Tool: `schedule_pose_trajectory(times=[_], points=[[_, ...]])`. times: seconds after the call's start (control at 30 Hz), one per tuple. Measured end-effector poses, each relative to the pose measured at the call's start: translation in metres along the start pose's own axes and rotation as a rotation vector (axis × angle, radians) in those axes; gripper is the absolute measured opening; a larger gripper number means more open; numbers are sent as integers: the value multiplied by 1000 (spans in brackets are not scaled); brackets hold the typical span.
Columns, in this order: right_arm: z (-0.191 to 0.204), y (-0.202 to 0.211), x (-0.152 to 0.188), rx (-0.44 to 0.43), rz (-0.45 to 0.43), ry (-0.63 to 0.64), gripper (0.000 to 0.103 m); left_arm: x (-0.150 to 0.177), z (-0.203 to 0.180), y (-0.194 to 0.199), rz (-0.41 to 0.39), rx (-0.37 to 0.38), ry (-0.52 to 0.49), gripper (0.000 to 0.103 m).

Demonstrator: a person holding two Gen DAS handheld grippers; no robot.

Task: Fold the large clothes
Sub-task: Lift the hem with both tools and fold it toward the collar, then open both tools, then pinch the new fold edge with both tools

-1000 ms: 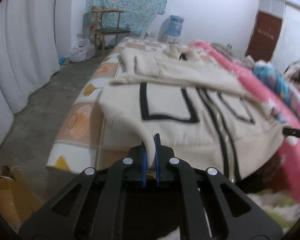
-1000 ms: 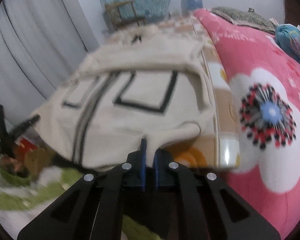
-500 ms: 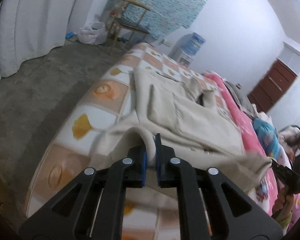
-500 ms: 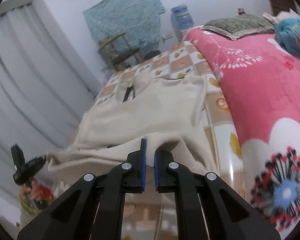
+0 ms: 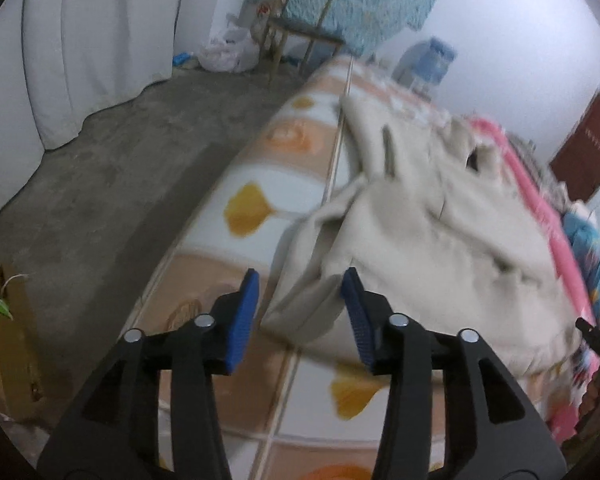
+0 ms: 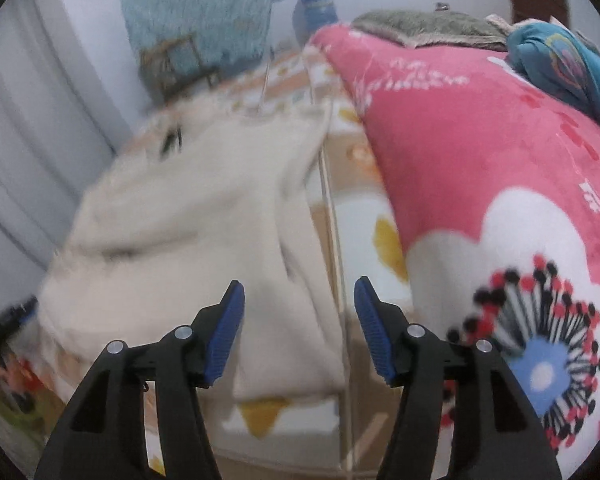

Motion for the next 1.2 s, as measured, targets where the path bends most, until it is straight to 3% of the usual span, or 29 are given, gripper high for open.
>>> schedule_pose_trajectory(times=[0.23,0.33,0.37,0.4,0.5,0.57,0.73,0.83,0.87,0.9,0.97,1.07,1.13,1.2], points=[[22,-16,14,132,3,166,53,8,-17,-17,-29,-161,-150,43],[32,-22,14,159,-6,221,34,6,-27,-19,-49,-183,-191,30],[34,-21,14,141,-6,226,18,5,-32,-18,-62,-188,-212,17],[35,-19,12,120,-6,218,15,5,-37,-16,-71,-182,-235,9],[37,3,3,85,-56,196,12,-1,-48,6,-121,-180,-271,7],[37,21,-1,57,-89,185,11,-4,-53,25,-139,-136,-264,6],[25,58,7,-33,-67,137,11,5,-50,65,-91,-67,-253,7],[6,56,26,-72,-10,69,15,33,-26,59,30,-66,-192,10],[-3,50,33,-69,10,39,25,40,-19,52,60,-88,-182,12],[-16,41,41,-17,38,0,35,48,-8,45,84,-158,-176,11],[-30,39,45,31,42,-50,43,50,1,47,70,-228,-193,11],[-27,58,40,19,-30,-64,45,39,-11,74,-66,-167,-206,13],[-11,70,33,46,-96,-4,54,33,-33,82,-127,-104,-251,23],[12,69,28,7,-110,56,59,35,-60,77,-119,-7,-299,37]])
Point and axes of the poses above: each gripper's, at about its wrist camera, not at the fingertips, and y roughly against the way its jaws point, z to its left, x to its underside, the point moved 4 cm from there along -y, roughly the way its jaws point, and after that the axes turned 4 degrees about x, right-handed, at the moved point
